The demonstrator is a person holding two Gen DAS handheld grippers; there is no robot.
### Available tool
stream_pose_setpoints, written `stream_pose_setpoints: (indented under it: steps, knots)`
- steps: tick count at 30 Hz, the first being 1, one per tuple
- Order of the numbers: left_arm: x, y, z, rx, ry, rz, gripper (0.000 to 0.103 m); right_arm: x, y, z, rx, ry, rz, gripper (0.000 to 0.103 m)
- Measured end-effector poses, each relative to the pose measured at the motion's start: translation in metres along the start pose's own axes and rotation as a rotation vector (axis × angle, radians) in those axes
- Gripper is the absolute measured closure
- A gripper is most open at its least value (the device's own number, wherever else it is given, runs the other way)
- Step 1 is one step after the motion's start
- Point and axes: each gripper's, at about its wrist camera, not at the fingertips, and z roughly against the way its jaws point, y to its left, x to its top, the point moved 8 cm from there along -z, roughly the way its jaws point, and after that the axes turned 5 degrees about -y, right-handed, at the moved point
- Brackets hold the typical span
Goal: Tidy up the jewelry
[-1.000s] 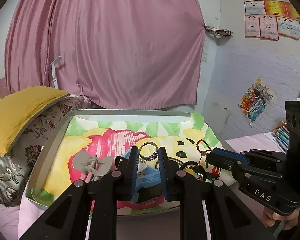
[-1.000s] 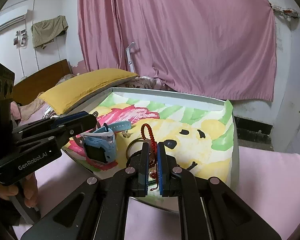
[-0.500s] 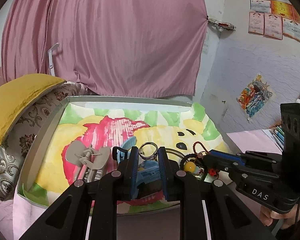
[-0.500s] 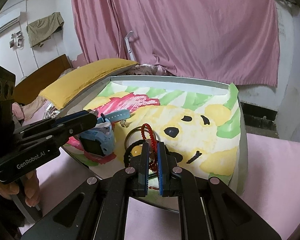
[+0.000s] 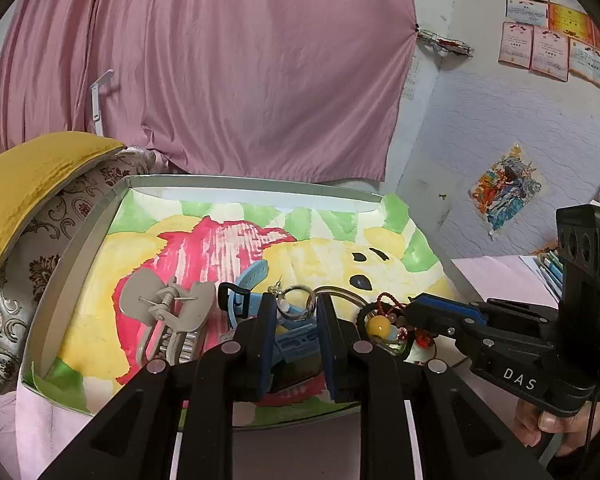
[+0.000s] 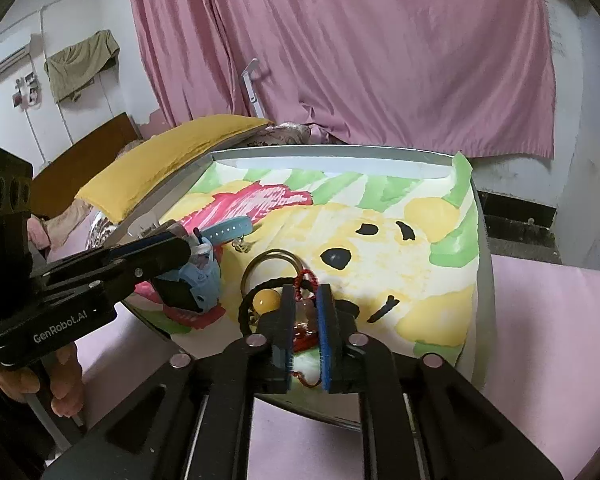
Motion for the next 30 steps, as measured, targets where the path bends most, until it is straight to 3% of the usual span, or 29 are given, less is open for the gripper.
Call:
stream_pose_setpoints:
  steps: [2,7,9,11,17,23,30]
  knots:
    - [0.000,0.002,0.001,0.002,0.000,0.011,0.070,0.001,-0.001,0.004,-0.003,-0.021,-0.006,0.075]
    - [0.003,0.007,0.009,0.009,-0.034,0.027,0.056,0.006,-0.001,0.014,-0.025,-0.080,0.005,0.074]
    - [0.004,0.007,0.014,0.010,-0.054,0.026,0.049,0.009,0.000,0.020,-0.042,-0.112,0.019,0.064]
    - [0.008,0.007,0.021,0.017,-0.085,0.023,0.039,0.012,0.000,0.026,-0.059,-0.142,0.033,0.046]
    - [0.014,0.011,0.045,0.097,-0.172,0.006,0.013,0.020,0.001,0.056,-0.129,-0.267,0.053,0.020]
    - [0.011,0.016,0.067,0.123,-0.214,0.016,0.001,0.024,0.002,0.087,-0.182,-0.373,0.066,0.003]
    - [-0.004,0.011,0.100,0.104,-0.238,0.007,0.001,0.014,0.010,0.117,-0.169,-0.407,0.039,0.002]
